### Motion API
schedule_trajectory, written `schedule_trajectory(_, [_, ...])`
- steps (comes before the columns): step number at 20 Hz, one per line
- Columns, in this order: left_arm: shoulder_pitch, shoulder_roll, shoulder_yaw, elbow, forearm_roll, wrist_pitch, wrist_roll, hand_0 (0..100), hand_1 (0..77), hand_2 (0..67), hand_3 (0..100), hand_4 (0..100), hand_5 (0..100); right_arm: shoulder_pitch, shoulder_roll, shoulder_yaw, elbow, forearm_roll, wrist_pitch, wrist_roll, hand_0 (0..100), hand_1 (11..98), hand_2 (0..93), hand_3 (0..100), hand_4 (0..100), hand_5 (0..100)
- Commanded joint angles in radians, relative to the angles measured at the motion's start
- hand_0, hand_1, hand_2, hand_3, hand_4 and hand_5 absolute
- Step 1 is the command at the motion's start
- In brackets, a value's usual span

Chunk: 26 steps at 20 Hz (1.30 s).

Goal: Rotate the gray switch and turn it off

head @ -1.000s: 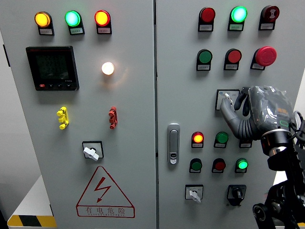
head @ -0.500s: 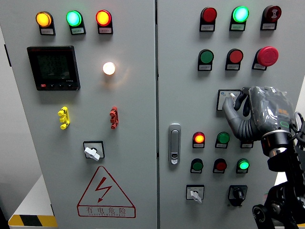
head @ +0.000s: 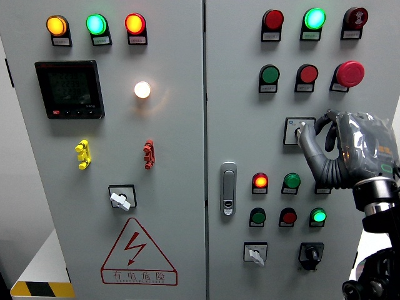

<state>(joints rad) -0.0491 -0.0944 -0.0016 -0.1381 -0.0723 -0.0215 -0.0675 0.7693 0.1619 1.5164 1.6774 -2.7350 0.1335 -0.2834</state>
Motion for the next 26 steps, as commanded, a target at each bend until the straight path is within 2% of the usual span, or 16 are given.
schedule_trajectory(1, [0.000, -0.001, 0.000, 0.000, 0.000, 0.000, 0.000, 0, 0.0, 13.2, 18, 10, 12, -0.030, -0.0008, 0.002, 0.045, -0.003, 0.000, 0.049, 65, 24.9, 54.0, 82, 70, 92])
schedule_trajectory(2, [0.000, -0.001, 0.000, 0.000, -0.001, 0.000, 0.000, 0, 0.0, 13.2, 18, 10, 12, -0.044, -0.0008, 0.002, 0.063, -0.008, 0.000, 0.059, 64, 25.2, 53.1, 81, 69, 92])
schedule_trajectory(4, [0.000, 0.001, 0.000, 0.000, 0.000, 0.000, 0.000, 0, 0.0, 13.2, 18, 10, 12, -0.073, -0.0008, 0.004, 0.097, -0.008, 0.000, 0.066, 61, 26.3, 46.1, 70, 57, 85])
schedule_trajectory(5, [0.000, -0.001, 0.000, 0.000, 0.000, 0.000, 0.000, 0, 0.0, 13.2, 18, 10, 12, -0.091, -0.0023, 0.004, 0.117, -0.006, 0.000, 0.073, 60, 26.5, 45.1, 69, 56, 85])
schedule_trajectory(6, [0.000, -0.001, 0.000, 0.000, -0.001, 0.000, 0.000, 0, 0.0, 13.2, 18, 10, 12, -0.110, -0.0024, 0.004, 0.137, -0.006, 0.001, 0.084, 59, 27.2, 40.9, 62, 50, 82])
schedule_trajectory(10, [0.000, -0.001, 0.000, 0.000, 0.000, 0.000, 0.000, 0, 0.0, 13.2, 18, 10, 12, -0.163, -0.0024, 0.007, 0.198, -0.008, 0.002, 0.124, 55, 31.0, 27.5, 39, 26, 55])
schedule_trajectory(13, [0.000, 0.001, 0.000, 0.000, 0.000, 0.000, 0.000, 0, 0.0, 13.2, 18, 10, 12, -0.199, -0.0039, 0.030, 0.246, -0.020, 0.009, 0.162, 52, 34.4, 21.2, 28, 15, 40])
schedule_trajectory(16, [0.000, -0.001, 0.000, 0.000, 0.000, 0.000, 0.000, 0, 0.0, 13.2, 18, 10, 12, -0.215, -0.0039, 0.076, 0.289, -0.052, 0.017, 0.252, 50, 36.1, 18.5, 23, 11, 32])
schedule_trajectory(19, [0.000, -0.001, 0.000, 0.000, -0.001, 0.000, 0.000, 0, 0.0, 13.2, 18, 10, 12, -0.240, -0.0039, 0.096, 0.321, -0.055, 0.032, 0.262, 49, 38.0, 16.5, 18, 10, 26])
schedule_trajectory(26, [0.000, 0.001, 0.000, 0.000, 0.000, 0.000, 0.000, 0, 0.0, 13.2, 18, 10, 12, -0.249, -0.0039, 0.105, 0.346, -0.057, 0.046, 0.263, 48, 38.8, 9.6, 10, 9, 19])
